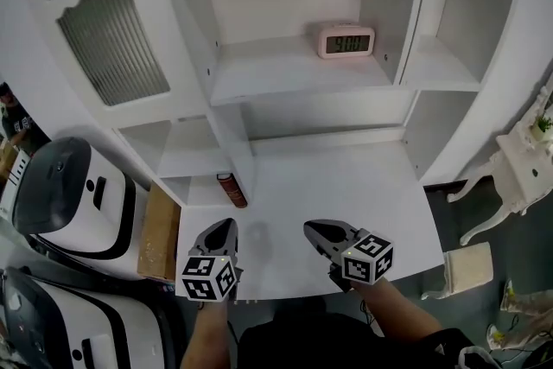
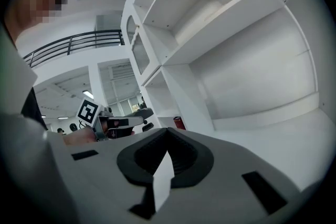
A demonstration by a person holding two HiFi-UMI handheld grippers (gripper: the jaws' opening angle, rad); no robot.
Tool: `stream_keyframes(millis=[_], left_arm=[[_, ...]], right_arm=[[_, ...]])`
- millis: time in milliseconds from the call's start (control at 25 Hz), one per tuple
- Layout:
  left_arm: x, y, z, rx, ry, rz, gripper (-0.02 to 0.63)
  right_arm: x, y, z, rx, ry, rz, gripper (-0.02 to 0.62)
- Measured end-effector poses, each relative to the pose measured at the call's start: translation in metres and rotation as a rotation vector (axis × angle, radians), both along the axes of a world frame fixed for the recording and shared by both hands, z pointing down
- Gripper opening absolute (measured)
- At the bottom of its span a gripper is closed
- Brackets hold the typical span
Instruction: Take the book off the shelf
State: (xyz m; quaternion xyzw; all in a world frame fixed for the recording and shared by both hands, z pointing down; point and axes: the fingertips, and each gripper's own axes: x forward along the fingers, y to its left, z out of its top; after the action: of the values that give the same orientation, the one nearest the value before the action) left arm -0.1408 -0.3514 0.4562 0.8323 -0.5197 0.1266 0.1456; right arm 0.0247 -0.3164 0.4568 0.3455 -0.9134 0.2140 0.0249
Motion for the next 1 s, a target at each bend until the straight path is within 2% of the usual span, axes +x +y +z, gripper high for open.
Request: stream_keyframes(millis=[320,640,800,880,920,1000], left_arm=[[0.024,-0.020,0.003,-0.011,-0.031,0.003,0.009],[0.014,-0.056,0.014,-0.022,-0.033,0.025,0.011],[-0.007,-0.074,0.022,-0.021,-0.033,-0.012,0.012],[-0.015,-0.081,0.028,-0.029,-0.027,-0.013,0.048],[-0.019,-0.086,0.031,-0.032,-0.030,-0.009,0.101],[-0.027,-0.094,0.038,-0.032,-0.039,-0.010,0.126]], right_arm=[[0.023,-0.023,0.009,-0.021,-0.028,0.009,0.014],[0.010,-0.053,-0.006,0.016,-0.004,0.042,0.014],[-0.002,-0.064,-0.001,-0.008,0.010,0.050,0.014],[-0.007,-0.069,0.003,-0.026,0.014,0.054,0.014],[-0.010,-0.071,0.005,-0.030,0.021,0.054,0.014],[-0.015,-0.077,0.010,-0.038,0.039,0.058,0.014]])
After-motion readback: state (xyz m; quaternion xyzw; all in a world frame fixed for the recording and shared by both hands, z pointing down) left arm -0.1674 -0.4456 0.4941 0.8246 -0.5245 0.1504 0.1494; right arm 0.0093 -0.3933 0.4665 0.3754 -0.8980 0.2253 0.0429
